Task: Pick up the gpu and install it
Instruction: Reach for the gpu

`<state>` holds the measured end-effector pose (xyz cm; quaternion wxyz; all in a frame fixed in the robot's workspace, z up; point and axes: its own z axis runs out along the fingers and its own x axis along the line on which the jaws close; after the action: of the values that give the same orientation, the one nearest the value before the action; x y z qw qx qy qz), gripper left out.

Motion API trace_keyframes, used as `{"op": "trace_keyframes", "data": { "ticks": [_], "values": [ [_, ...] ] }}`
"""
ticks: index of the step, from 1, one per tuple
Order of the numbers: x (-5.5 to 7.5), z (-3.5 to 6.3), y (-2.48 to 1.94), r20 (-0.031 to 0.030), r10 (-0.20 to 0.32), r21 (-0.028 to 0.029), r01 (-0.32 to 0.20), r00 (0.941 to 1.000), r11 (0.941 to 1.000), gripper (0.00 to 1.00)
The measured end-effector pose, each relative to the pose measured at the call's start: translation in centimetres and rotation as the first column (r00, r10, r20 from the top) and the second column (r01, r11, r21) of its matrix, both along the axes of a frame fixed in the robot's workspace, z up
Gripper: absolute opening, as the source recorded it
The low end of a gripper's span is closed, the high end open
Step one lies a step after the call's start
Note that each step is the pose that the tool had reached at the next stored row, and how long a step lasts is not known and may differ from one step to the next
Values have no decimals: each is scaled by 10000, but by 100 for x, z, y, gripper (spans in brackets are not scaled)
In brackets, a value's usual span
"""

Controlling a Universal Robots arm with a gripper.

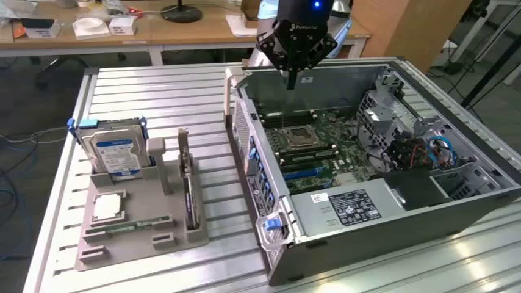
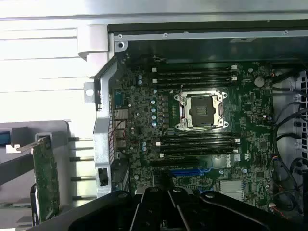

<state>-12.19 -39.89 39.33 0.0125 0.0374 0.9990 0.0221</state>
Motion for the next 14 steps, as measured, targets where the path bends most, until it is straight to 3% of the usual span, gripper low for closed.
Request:
{"op": "trace_keyframes", "data": {
  "ticks": [14],
  "values": [
    [0,0,0,0,0,0,0,10000,10000,11]
  ]
}}
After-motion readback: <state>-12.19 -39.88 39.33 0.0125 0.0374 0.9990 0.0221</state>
